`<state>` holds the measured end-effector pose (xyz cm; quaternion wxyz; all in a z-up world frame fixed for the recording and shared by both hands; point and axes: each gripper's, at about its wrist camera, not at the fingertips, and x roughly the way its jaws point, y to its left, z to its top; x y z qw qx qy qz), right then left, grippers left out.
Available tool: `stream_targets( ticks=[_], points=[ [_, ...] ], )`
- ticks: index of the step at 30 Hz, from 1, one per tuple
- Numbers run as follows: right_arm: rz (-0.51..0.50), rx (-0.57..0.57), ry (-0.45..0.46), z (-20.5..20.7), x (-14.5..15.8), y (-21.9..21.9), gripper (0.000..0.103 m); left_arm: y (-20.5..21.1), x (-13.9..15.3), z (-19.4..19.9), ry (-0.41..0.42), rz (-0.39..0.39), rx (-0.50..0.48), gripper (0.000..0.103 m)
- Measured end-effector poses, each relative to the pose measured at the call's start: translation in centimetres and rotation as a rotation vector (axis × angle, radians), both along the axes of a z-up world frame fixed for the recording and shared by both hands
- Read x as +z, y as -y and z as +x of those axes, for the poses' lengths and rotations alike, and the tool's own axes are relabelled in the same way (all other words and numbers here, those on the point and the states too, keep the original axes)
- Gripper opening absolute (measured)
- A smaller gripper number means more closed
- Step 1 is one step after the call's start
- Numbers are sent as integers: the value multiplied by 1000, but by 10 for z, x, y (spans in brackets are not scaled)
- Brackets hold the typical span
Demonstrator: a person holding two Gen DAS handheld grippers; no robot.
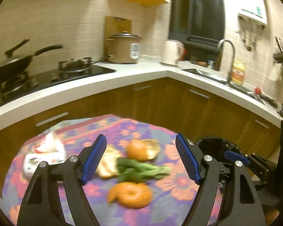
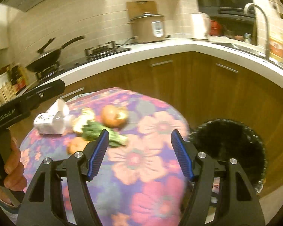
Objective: Collect trash
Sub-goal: 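Return both grippers to the table toward the bottle and orange peels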
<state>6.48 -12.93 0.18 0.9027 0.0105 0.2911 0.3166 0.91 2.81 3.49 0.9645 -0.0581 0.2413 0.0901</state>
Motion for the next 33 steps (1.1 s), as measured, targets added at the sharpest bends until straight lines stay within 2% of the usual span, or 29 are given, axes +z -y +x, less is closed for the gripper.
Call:
stream_targets(
  ticks=[3,10,13,15,18,22,26,33],
  points=[
    [-10,35,0,-8,-3,-25,64,-24,-1,-16,9,6,54,74],
    [-75,135,-11,-26,-23,-79,64,-117,-17,-73,12,-75,234,74],
    [-90,153,-23,-28,-30,-95,64,-150,-25,-90,-1,-75,310,74],
    [-107,148,-33,-28,-35,-106,64,-175,-31,-97,-21,-101,352,74],
    [-135,139,-40,-27,-41,-115,64,-201,-40,-98,-40,-117,379,74],
    [-169,132,-48,-23,-45,-122,64,-226,-58,-81,-100,-193,324,74],
    [-177,132,-69,-19,-49,-123,64,-229,-73,-72,-133,-259,279,74],
    [-209,144,-65,-22,-51,-131,64,-198,-79,-72,-147,-255,150,74]
  ],
)
